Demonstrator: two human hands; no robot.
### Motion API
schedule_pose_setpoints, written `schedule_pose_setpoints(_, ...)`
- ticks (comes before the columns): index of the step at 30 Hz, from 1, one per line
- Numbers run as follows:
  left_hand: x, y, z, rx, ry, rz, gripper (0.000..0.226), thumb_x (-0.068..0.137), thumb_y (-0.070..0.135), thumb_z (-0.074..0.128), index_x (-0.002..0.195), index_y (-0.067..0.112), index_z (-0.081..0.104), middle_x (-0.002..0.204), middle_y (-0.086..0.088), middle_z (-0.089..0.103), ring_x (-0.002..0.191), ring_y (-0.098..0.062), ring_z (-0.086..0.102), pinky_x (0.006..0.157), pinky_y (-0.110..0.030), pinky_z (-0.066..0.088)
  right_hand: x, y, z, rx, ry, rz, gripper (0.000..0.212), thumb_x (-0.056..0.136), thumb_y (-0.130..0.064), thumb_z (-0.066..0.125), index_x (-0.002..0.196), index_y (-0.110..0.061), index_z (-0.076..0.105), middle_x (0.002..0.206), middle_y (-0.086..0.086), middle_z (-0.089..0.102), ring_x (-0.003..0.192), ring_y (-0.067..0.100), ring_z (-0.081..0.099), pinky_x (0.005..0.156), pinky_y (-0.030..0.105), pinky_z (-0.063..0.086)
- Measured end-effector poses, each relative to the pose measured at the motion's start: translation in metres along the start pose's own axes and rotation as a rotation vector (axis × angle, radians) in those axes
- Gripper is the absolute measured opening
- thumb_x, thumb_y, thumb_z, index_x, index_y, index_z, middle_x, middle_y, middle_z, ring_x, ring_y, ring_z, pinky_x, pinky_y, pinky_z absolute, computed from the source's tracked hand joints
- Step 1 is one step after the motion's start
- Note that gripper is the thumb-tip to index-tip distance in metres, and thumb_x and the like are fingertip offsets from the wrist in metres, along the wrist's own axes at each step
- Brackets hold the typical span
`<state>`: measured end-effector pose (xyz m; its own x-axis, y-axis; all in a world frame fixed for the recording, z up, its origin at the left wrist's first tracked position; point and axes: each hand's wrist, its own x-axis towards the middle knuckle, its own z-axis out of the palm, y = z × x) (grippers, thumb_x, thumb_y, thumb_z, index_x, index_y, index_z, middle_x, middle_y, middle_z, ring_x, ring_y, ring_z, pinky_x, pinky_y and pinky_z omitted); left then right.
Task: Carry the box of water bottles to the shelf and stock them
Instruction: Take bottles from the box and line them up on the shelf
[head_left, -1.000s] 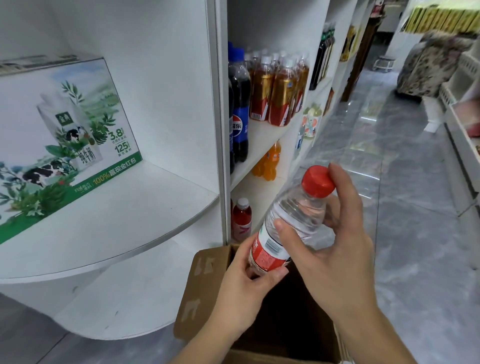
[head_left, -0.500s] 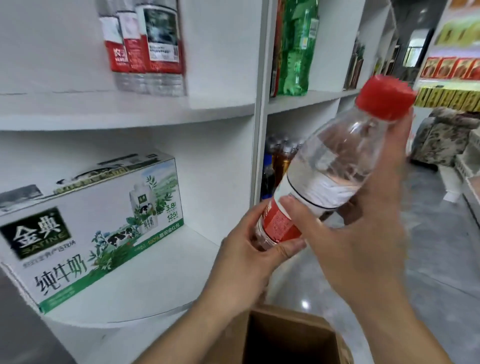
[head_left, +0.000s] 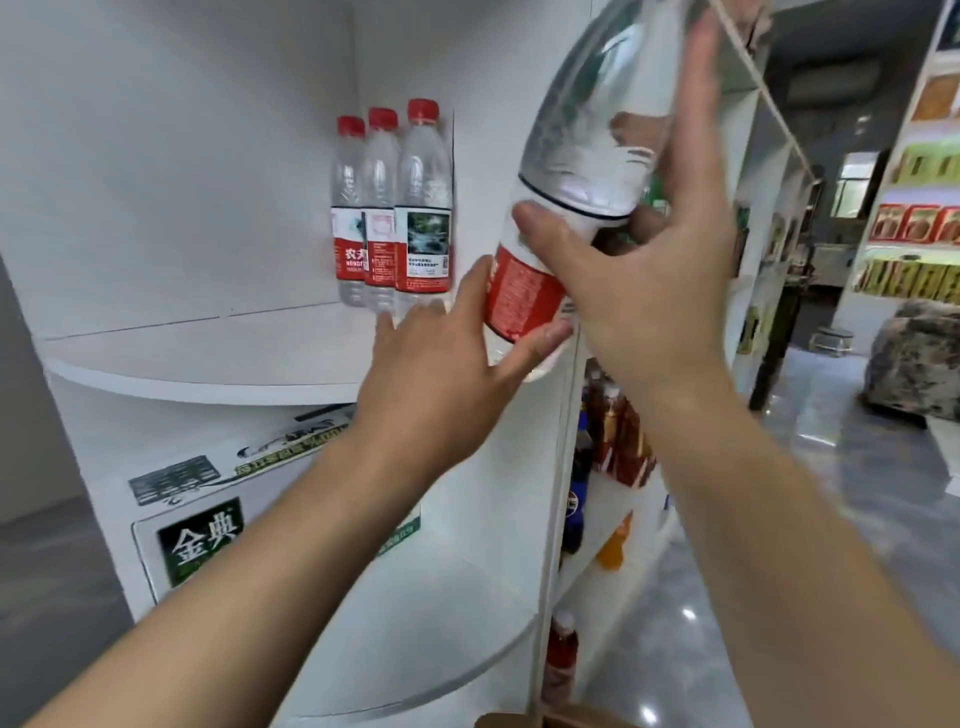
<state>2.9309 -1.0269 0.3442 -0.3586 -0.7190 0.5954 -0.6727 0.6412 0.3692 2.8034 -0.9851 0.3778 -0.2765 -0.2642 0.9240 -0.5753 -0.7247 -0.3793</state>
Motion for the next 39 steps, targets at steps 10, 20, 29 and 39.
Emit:
schedule_pose_setpoints(10, 0.003, -0.04, 0.0, 0.057, -0.002, -0.109, 0.09, 0.074, 0.078, 0.011, 0.148, 0.028, 0.02, 0.073, -0.002, 0.051, 0.074, -0.03, 0.046, 0.068, -0.04, 0.04, 0.004, 0.019, 0.06, 0.028, -0.136, 0.165, 0.106, 0.079, -0.019, 0.083, 0.157, -0.039, 0.015, 0.147, 0.001, 0.054, 0.128, 0.018, 0.06, 0.101, 0.046, 0.054)
schedule_pose_setpoints(20, 0.013, -0.046, 0.002, 0.132, -0.066, -0.094, 0.052, 0.1, 0.042, 0.029, 0.141, 0.02, 0.006, 0.075, -0.004, 0.043, 0.067, -0.031, 0.045, 0.063, -0.039, 0.044, -0.014, 0.022, 0.066, -0.051, -0.301, 0.32, 0.112, 0.082, -0.016, 0.082, 0.159, -0.04, 0.003, 0.147, -0.009, 0.053, 0.123, 0.007, 0.06, 0.105, 0.029, 0.051)
schedule_pose_setpoints(29, 0.01, -0.059, 0.015, 0.413, -0.14, -0.004, 0.11, 0.082, 0.079, 0.03, 0.154, 0.002, -0.003, 0.146, -0.012, 0.048, 0.127, -0.025, 0.052, 0.101, -0.038, 0.042, -0.027, 0.039, 0.069, -0.077, -0.261, 0.428, 0.078, 0.081, -0.022, 0.082, 0.145, -0.034, 0.04, 0.125, -0.013, 0.068, 0.111, 0.004, 0.067, 0.098, 0.028, 0.056)
schedule_pose_setpoints(39, 0.01, -0.063, 0.02, 0.572, -0.114, 0.062, 0.08, 0.086, 0.077, 0.022, 0.122, 0.011, 0.049, 0.122, -0.007, 0.06, 0.116, -0.024, 0.054, 0.095, -0.037, 0.043, -0.016, 0.071, 0.079, -0.35, -0.185, 0.431, 0.089, 0.084, -0.029, 0.079, 0.155, -0.025, 0.026, 0.141, 0.003, 0.046, 0.128, 0.017, 0.051, 0.102, 0.024, 0.041)
